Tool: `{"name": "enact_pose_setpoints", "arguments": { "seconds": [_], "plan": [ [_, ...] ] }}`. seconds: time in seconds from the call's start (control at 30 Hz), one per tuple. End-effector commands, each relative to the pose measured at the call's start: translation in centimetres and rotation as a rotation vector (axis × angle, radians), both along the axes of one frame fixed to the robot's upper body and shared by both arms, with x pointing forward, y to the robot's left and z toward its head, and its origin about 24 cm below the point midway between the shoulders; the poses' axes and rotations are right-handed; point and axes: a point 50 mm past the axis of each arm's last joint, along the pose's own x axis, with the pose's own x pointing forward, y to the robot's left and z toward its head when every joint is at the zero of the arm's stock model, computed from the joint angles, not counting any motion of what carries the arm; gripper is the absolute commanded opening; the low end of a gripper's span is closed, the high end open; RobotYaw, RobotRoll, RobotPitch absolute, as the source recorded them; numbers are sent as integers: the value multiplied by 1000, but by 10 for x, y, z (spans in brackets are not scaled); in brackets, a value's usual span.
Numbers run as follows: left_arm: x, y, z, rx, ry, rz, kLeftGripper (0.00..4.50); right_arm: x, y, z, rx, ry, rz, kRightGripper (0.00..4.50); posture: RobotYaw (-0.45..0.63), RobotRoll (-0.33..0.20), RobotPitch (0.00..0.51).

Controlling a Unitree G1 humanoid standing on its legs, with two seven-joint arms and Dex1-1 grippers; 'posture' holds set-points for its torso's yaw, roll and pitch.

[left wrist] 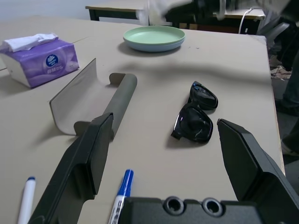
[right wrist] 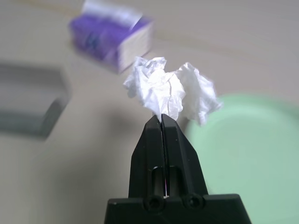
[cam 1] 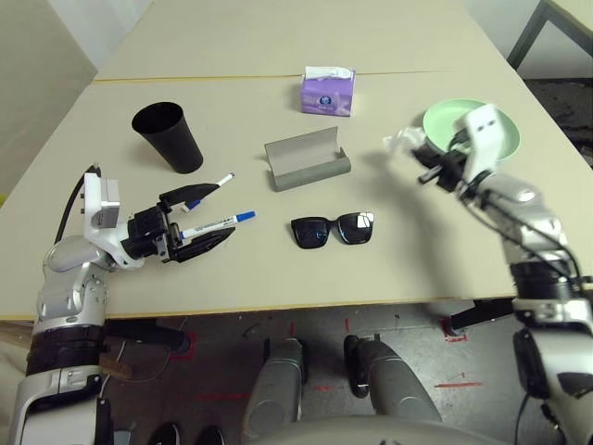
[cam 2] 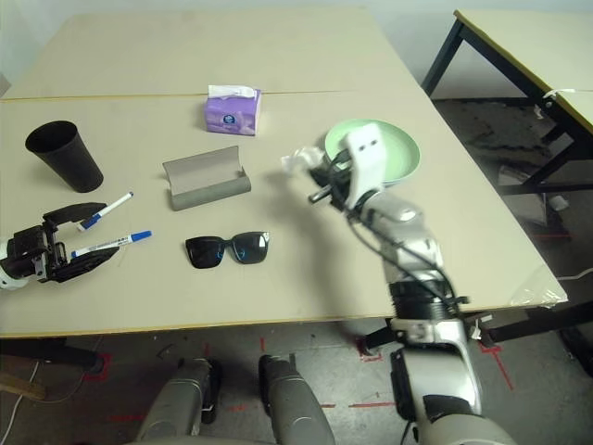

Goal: Organize and tidy the items on the table.

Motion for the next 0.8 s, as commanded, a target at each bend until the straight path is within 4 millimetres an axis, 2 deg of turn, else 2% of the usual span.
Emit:
{"name": "enact_pose_setpoints", "arguments": {
  "seconds": [0.03, 0.2, 0.33, 0.47, 0.5, 0.53, 0.7, 0.8],
  "plan": [
    [1, -3, -3, 2, 14, -15, 4500, 8, -17, -6, -31, 32, -59, 32, 1, 0, 190],
    [0, -3, -3, -3, 8, -10, 4500, 24, -37, -19, -90, 78, -157, 32, 23, 0, 192],
    [-4, -2, -3, -4, 8, 0, 4500, 32, -45, -34, -130, 126, -221, 32, 36, 0, 195],
    [-8, -1, -4, -5, 11, 9, 4500, 39, -52, -42, -143, 152, -301, 32, 39, 0, 200],
    [-8, -2, -4, -5, 12, 10, 4500, 40, -53, -43, -143, 157, -317, 394, 39, 0, 200],
    [-8, -2, -4, -5, 13, 11, 4500, 41, -53, -43, -140, 160, -328, 459, 39, 0, 200],
    [-8, -2, -3, -5, 15, 13, 4500, 43, -53, -41, -147, 154, -324, 2370, 39, 0, 202],
    [-7, 0, -3, 1, 20, 15, 4500, 38, -61, -37, -161, 151, -326, 3473, 28, 0, 201]
  ]
}}
